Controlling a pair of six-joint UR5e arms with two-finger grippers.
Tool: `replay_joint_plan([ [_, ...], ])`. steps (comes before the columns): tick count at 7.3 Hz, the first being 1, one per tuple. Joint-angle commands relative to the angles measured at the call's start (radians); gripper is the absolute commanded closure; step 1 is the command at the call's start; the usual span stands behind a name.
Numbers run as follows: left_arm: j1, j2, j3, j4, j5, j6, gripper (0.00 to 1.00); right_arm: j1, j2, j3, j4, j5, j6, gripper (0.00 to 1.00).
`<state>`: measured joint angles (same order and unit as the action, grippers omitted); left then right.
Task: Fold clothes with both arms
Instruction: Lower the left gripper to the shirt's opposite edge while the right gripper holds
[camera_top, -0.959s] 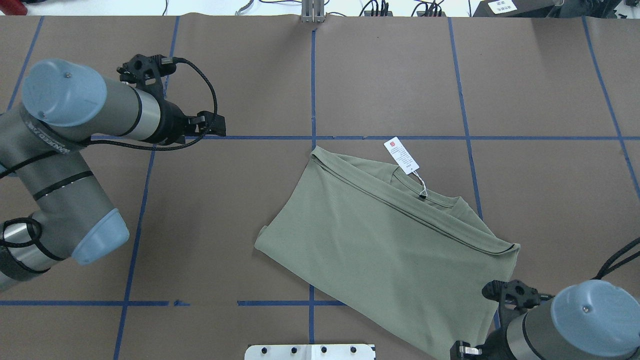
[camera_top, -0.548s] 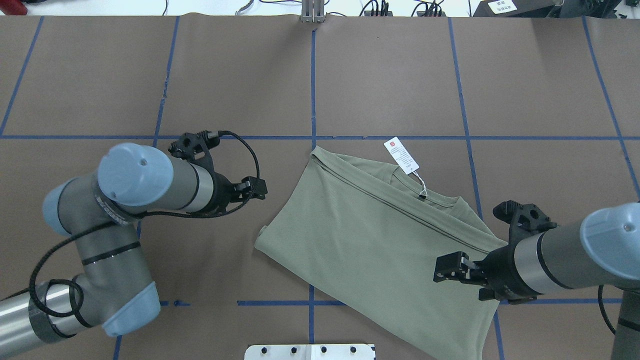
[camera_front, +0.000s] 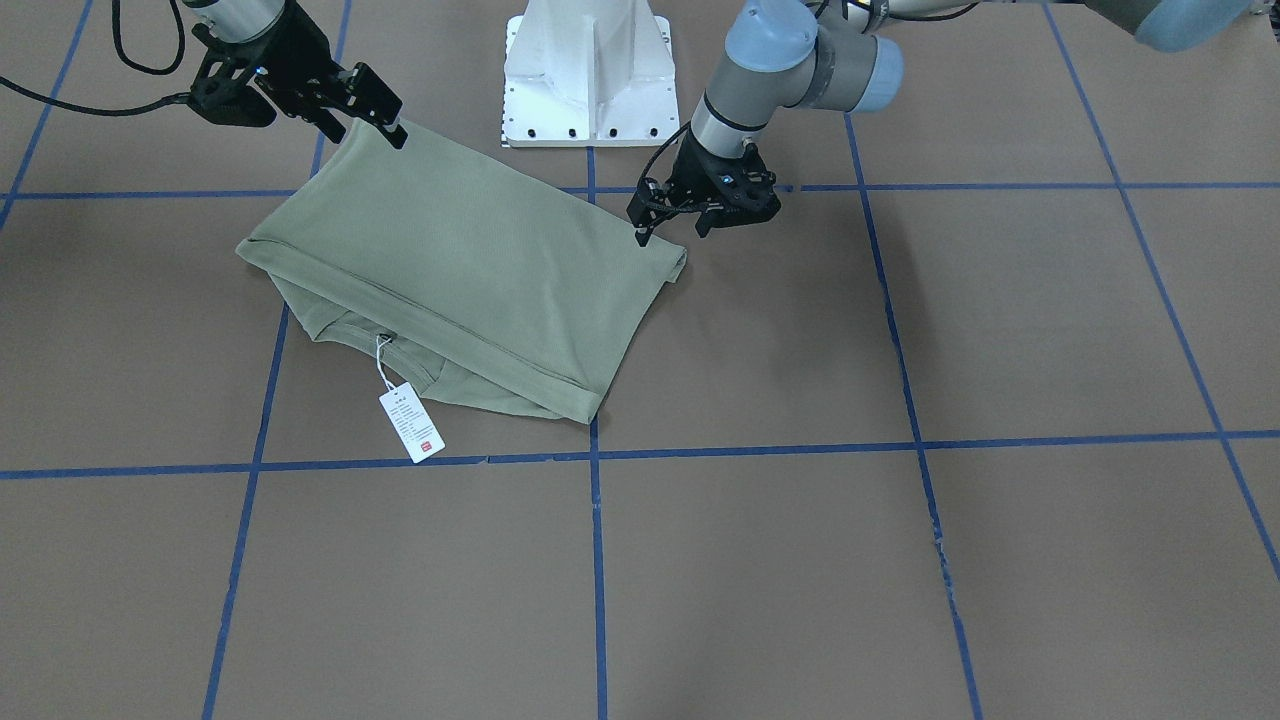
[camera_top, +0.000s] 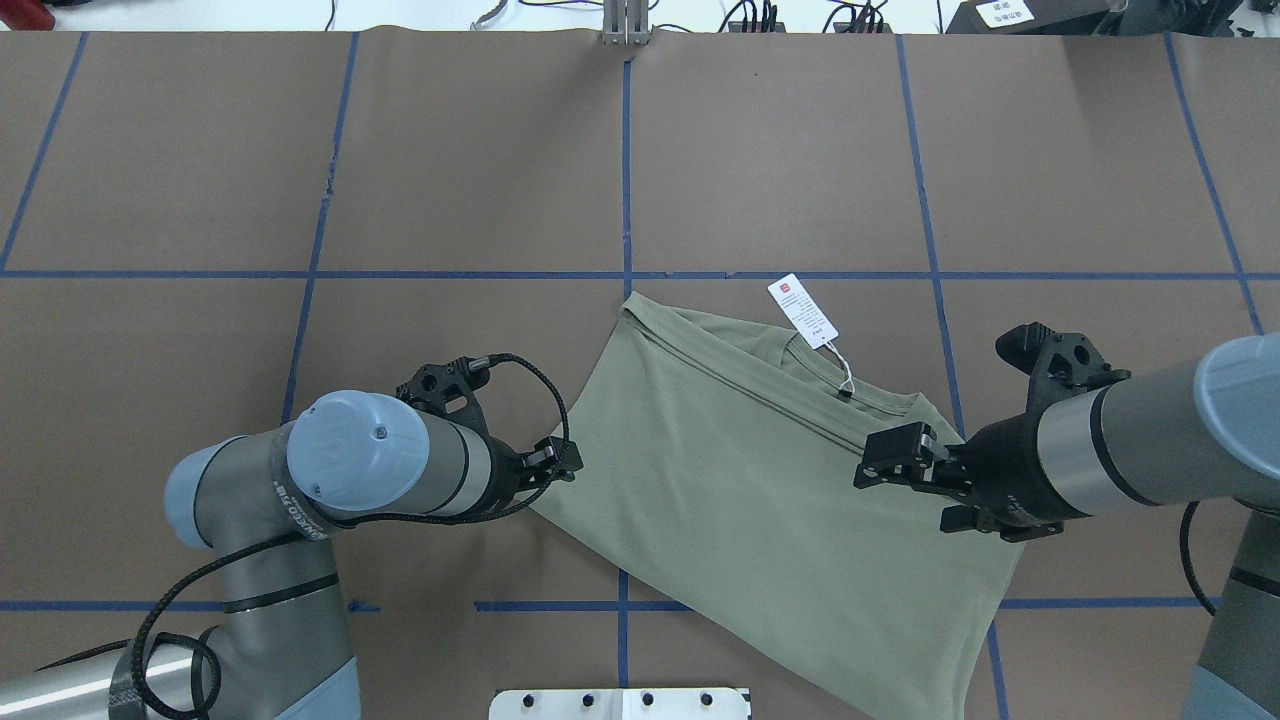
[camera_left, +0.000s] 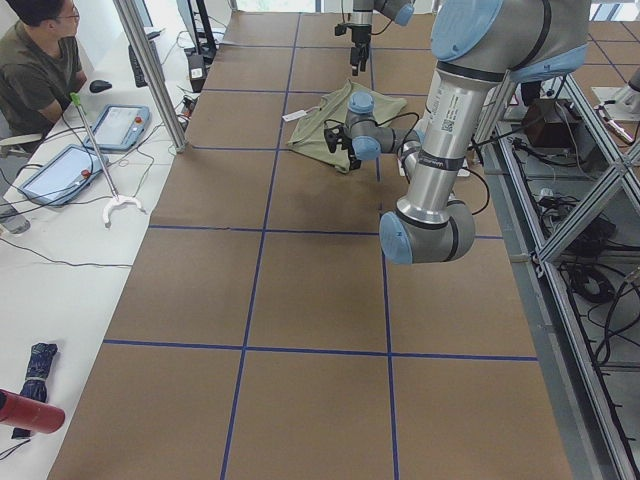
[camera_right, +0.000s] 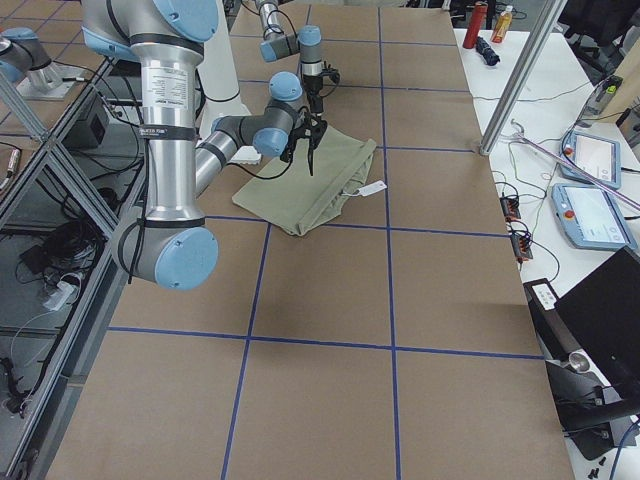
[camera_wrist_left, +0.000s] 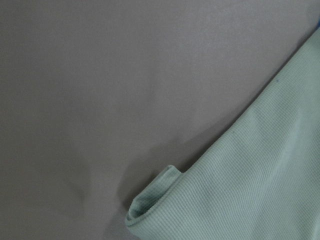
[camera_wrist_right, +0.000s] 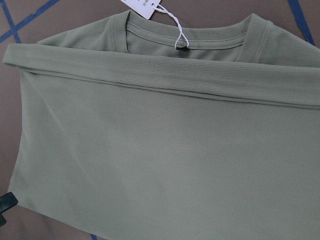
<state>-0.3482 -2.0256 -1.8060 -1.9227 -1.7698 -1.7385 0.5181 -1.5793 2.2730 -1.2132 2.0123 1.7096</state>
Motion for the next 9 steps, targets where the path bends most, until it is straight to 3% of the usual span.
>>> replay_joint_plan([
  [1, 0.003, -0.027, 0.03, 0.014, 0.001, -0.012, 0.11, 0.011, 0.002, -0.004, 0.0, 0.0, 0.001, 0.0],
  [4, 0.003, -0.036, 0.069, 0.016, 0.013, -0.012, 0.17, 0.011, 0.004, -0.006, 0.0, 0.0, 0.001, 0.0],
  [5, 0.003, -0.039, 0.076, 0.017, 0.012, -0.012, 0.26, 0.011, 0.004, -0.006, 0.0, 0.0, 0.001, 0.0],
  [8, 0.003, -0.03, 0.056, 0.019, 0.009, -0.01, 1.0, 0.013, 0.004, -0.004, 0.0, 0.002, 0.001, 0.0],
  [9, 0.003, -0.033, 0.05, 0.04, 0.009, -0.009, 1.0, 0.014, 0.002, -0.004, 0.0, 0.002, 0.001, 0.0],
])
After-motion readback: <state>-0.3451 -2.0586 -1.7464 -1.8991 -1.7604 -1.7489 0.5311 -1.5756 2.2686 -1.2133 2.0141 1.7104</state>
